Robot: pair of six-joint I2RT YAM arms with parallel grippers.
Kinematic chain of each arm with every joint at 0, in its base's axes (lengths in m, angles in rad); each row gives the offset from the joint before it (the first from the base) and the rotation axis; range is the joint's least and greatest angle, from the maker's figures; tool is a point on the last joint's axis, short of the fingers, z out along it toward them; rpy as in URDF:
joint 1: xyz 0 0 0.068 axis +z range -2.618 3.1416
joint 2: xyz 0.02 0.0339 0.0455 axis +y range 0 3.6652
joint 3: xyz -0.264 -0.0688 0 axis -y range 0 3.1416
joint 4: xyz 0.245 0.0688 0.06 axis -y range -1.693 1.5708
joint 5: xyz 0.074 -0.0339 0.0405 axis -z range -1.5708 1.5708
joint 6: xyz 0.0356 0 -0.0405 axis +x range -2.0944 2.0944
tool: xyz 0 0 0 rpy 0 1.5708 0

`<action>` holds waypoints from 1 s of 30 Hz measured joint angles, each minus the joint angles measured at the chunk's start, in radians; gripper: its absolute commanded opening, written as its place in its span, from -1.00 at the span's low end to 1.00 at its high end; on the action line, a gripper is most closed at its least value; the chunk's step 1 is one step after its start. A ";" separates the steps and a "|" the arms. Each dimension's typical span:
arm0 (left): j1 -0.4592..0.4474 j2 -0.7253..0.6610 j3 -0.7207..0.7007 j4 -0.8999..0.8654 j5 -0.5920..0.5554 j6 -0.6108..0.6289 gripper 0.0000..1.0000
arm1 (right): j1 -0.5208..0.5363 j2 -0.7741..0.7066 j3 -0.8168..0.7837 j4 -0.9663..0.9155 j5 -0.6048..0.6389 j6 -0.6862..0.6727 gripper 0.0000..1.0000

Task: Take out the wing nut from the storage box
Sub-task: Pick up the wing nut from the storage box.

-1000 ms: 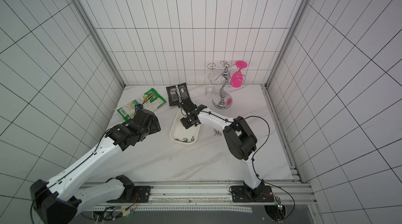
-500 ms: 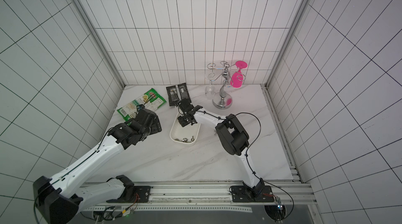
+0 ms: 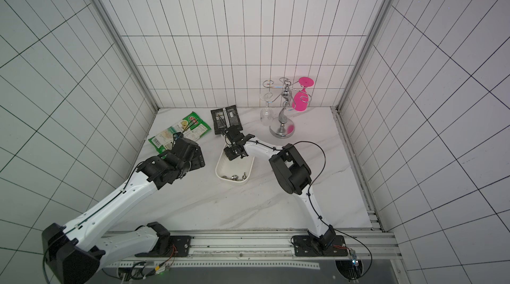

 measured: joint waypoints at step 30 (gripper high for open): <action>0.000 -0.010 0.000 -0.003 -0.011 -0.001 0.68 | -0.006 -0.050 -0.111 0.084 -0.045 0.023 -0.82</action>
